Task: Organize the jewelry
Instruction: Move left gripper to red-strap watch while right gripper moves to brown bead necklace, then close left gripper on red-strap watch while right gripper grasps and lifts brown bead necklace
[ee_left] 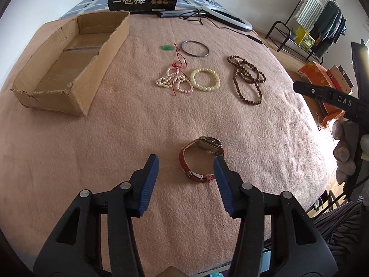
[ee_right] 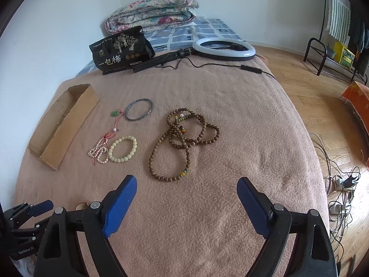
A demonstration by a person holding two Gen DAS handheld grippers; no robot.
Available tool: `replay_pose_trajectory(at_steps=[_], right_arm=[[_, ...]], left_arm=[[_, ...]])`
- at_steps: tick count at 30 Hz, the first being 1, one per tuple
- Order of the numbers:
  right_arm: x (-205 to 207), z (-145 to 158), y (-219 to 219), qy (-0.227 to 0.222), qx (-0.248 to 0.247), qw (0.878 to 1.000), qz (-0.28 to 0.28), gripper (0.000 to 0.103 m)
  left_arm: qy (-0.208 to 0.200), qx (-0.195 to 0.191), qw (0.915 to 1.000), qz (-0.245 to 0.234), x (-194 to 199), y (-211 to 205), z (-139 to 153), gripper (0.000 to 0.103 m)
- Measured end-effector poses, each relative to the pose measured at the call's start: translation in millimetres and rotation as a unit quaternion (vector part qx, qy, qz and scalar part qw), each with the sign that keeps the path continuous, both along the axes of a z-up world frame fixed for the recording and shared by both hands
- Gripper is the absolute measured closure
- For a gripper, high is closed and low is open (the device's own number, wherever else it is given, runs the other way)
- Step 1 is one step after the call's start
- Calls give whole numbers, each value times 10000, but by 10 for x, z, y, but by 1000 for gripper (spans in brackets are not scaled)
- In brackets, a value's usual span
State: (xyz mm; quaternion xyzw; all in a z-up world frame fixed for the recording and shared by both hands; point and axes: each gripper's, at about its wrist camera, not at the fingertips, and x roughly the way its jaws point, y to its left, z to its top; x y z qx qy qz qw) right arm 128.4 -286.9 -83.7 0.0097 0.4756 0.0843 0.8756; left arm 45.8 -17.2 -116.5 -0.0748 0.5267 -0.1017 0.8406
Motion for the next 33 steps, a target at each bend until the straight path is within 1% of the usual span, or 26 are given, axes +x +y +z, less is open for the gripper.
replay_pose_trajectory(at_steps=[2,4,7,11,15,22,24,26,31,33], right_arm=[[63,-35,17,47,-78,9999,131,13],[129,-68,30,79,-192,9994,270,13],[253,-117,62,173,-297,9983,474,13],[453,-201,105,321,-379,9961,725,13],[663,-321,139,409,-513,9940,871,8],[996,-492,266,641,-341,9914,1090,8],[1066,-527,319,701,-323,9902,1164,8],[1137,-562,361,745,-306,9895,1202,10],[1297,-706,449,991,-332,9870,1225,22],[1343,-746,471,1050,-318,9867,1202,22]], left_arm=[[131,4,9999,0,46,-8,-82,57],[277,-46,9996,40,96,7,-175,61],[467,-118,9988,79,156,30,-289,64],[525,-86,9986,36,181,-7,-363,69],[592,-138,9981,12,225,-33,-419,74],[665,-162,9977,-14,300,-73,-491,86],[684,-169,9975,-3,310,-72,-511,89],[670,-175,9976,-13,320,-70,-520,90],[648,-217,9977,5,343,-58,-532,95],[622,-185,9979,-3,350,-75,-528,96]])
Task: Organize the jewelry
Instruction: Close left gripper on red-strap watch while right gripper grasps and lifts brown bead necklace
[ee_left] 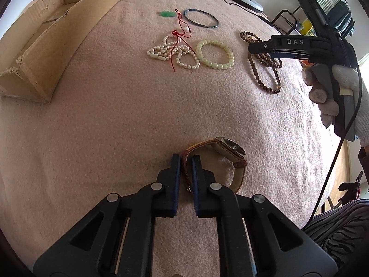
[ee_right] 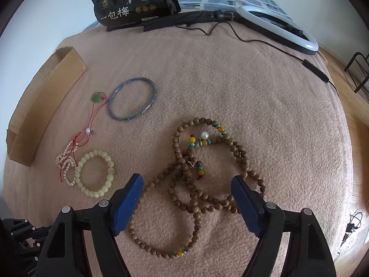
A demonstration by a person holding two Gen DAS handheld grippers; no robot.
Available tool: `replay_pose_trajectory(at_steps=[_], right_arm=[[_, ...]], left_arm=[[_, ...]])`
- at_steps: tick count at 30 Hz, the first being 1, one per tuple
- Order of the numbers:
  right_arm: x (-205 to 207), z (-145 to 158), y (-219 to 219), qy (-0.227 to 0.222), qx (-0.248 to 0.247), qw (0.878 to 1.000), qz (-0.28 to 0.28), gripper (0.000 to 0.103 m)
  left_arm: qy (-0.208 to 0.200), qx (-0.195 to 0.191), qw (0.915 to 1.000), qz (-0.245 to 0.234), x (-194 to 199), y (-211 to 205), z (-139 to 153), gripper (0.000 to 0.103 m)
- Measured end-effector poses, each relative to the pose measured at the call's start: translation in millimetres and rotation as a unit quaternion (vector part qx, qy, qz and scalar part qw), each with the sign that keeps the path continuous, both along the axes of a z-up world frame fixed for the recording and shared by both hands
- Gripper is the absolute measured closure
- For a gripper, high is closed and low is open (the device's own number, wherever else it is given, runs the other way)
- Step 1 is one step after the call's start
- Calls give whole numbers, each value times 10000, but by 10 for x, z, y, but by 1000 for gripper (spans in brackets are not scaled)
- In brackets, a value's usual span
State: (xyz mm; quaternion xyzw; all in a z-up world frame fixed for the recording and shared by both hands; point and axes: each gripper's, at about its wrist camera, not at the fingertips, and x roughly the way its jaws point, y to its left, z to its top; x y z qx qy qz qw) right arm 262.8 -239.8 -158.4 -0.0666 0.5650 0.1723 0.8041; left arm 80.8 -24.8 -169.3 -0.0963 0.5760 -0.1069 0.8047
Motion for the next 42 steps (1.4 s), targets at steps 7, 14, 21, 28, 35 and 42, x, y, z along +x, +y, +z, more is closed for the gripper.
replay_pose_trajectory(at_steps=[7,14,21,28,35,42], right_arm=[[140,-125,127,132,-227,9997,9,29],[137,-110,155,126,-362,9992,136,66],[6,-82,-38,167,-71,9998,-7,92],[-184,68,-176,80,169,9996,-215,92],[-392,354,-303,-199,336,9990,-238,92],[-460,671,-329,-561,501,9967,-308,92]], left_arm=[[-47,27,10000,2,15,-38,10,99],[-91,18,10000,13,-1,-37,18,99],[-86,-98,9999,85,-11,1,23,99],[-285,-128,9995,96,-72,7,185,99],[-465,-138,9987,146,-68,59,367,99],[-639,-261,9973,238,21,134,600,99]])
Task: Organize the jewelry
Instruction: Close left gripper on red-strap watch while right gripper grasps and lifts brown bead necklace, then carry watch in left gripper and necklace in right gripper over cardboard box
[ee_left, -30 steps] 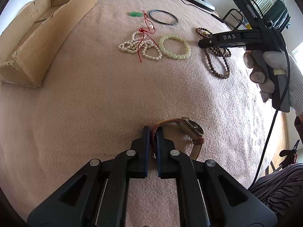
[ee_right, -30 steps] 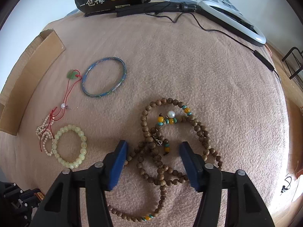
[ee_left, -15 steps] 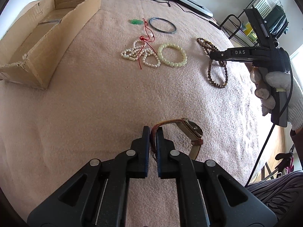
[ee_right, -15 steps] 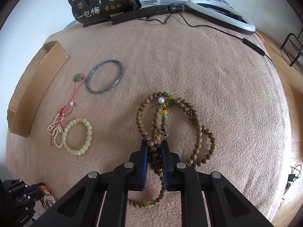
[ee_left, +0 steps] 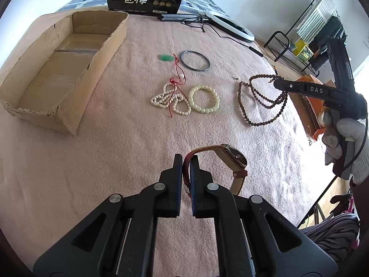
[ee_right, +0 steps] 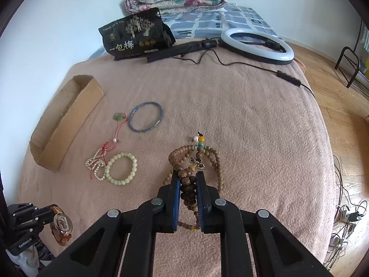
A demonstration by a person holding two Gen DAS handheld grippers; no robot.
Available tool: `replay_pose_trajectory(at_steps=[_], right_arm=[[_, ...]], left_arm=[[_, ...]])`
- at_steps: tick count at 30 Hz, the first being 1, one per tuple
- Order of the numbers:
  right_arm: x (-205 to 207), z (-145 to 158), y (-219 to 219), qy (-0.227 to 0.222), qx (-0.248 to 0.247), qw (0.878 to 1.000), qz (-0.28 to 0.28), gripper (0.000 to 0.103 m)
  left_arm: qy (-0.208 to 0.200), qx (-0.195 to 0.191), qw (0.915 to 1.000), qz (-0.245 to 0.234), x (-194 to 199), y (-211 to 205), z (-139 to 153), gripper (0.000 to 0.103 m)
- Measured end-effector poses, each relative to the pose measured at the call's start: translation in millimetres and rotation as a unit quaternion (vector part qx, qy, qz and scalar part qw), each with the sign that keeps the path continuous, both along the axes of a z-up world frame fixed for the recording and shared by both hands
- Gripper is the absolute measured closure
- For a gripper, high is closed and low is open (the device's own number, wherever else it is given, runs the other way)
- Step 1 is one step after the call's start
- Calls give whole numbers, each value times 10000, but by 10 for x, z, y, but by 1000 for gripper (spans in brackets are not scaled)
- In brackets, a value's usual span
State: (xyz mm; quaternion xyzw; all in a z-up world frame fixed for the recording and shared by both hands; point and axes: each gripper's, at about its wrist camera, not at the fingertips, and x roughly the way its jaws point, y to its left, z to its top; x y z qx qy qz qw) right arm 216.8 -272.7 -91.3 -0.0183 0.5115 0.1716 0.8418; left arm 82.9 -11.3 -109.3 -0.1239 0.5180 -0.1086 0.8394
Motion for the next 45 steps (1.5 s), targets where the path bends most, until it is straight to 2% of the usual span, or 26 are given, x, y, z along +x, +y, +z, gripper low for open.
replay_pose_trajectory(at_steps=[3,10,23,33,45], right_arm=[[-63,174,15,-213,-8,9998,35,92],[-187,641,112,-679,84,9974,209,92],[-351,1348,687,-1315,341,9872,836,92],[-248,1567,1457,-1505,550,9768,1418,92],[21,1627,2316,-1617,575,9669,1888,92]], left_arm=[[-62,-77,10000,-2,62,26,119,99],[-321,27,9995,44,185,250,443,99],[-620,235,9953,703,388,1063,763,99],[-598,339,9899,1239,527,1671,755,99],[-495,584,9867,1434,616,2106,578,99]])
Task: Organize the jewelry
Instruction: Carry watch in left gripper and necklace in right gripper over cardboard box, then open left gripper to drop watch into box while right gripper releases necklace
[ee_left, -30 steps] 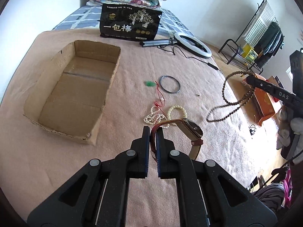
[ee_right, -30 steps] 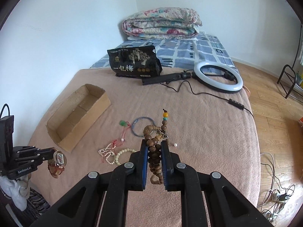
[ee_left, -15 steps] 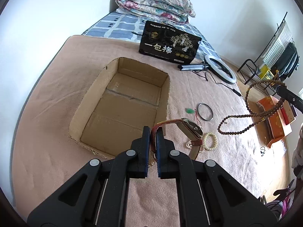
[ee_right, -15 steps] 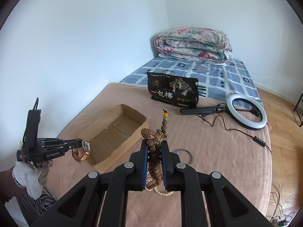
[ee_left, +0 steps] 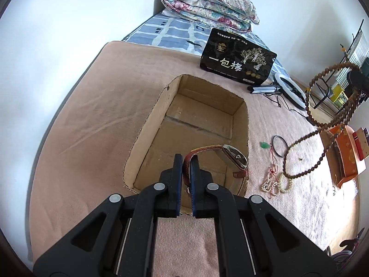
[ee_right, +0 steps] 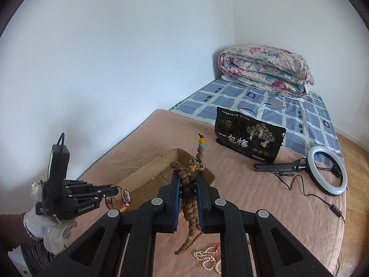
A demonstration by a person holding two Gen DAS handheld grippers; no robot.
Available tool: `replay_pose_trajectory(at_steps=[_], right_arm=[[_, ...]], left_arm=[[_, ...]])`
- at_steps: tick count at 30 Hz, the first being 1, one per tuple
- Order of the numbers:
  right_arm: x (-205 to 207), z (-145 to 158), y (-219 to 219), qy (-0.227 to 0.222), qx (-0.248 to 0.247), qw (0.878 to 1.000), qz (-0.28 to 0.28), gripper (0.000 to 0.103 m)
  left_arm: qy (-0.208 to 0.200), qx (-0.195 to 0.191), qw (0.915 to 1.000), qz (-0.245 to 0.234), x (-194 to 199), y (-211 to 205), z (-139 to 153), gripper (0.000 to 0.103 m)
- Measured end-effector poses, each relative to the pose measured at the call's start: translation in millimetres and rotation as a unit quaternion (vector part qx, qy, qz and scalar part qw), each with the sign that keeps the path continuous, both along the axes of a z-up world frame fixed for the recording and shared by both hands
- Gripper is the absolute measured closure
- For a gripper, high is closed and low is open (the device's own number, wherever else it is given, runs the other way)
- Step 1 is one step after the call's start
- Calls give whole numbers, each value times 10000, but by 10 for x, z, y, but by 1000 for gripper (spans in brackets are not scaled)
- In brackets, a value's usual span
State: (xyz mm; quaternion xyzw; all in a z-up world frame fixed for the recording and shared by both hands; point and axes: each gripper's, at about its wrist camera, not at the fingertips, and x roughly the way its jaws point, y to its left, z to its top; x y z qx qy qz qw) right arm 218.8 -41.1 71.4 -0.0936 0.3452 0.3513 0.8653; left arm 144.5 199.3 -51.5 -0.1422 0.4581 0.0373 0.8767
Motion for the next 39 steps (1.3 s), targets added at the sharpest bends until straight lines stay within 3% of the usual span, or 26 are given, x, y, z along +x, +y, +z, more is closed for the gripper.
replay_pose_trajectory(at_steps=[10,20,30,39], right_arm=[[279,-85,581,24,26,9999,159,92],[576,-704,973,454,-358,9982,180,92],[779,-1170,1040,780,-637,9949,-2,92],[840,-1341,1011,962,-670,9931,-48,91]], left_arm=[[200,159,9996,-94,117,44,-230,99],[380,173,9990,-161,230,38,-441,99],[307,363,9987,-166,221,21,-458,99],[269,506,9982,-186,201,-14,-446,97]])
